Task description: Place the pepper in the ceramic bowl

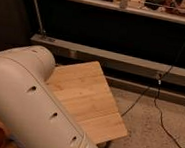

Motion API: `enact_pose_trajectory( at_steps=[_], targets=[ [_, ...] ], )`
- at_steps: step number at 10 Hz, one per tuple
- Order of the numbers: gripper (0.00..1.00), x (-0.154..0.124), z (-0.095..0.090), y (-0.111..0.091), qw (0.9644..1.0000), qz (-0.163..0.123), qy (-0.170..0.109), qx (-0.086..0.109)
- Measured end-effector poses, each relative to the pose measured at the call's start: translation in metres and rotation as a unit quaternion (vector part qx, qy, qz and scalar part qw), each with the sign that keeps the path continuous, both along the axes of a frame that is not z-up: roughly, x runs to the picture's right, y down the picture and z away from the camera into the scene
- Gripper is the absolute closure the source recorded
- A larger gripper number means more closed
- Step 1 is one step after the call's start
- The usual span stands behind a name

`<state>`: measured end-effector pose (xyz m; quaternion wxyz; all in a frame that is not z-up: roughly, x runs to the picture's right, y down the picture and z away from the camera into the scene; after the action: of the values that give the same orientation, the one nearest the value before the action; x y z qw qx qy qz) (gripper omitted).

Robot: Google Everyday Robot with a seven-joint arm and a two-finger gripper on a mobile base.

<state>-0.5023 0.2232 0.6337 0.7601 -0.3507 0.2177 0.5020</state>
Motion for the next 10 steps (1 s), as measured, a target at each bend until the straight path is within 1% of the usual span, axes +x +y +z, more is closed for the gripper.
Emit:
enact_pose_trajectory(
  at_steps=[1, 2, 4, 5, 7, 8, 9, 10],
  targets=[
    [1.00, 0.004, -0.009, 0.009, 1.0000, 0.003, -0.003, -0.006],
    [1.00, 0.007, -0.013, 0.016, 0.9999, 0.005, -0.006, -0.009],
    [1.00, 0.013, -0.024, 0.035, 0.9995, 0.014, -0.023, -0.014],
    [1.00, 0.016, -0.026, 0.043, 0.9992, 0.016, -0.033, -0.014],
    [1.00, 0.027, -0.024, 0.062, 0.9982, 0.015, -0.057, -0.008],
    [1.00, 0.032, -0.022, 0.069, 0.9979, 0.013, -0.063, -0.006],
    [0.98, 0.040, -0.021, 0.080, 0.9974, 0.010, -0.072, -0.005],
    [0.93, 0.045, -0.019, 0.088, 0.9971, 0.006, -0.075, -0.008]
  ],
)
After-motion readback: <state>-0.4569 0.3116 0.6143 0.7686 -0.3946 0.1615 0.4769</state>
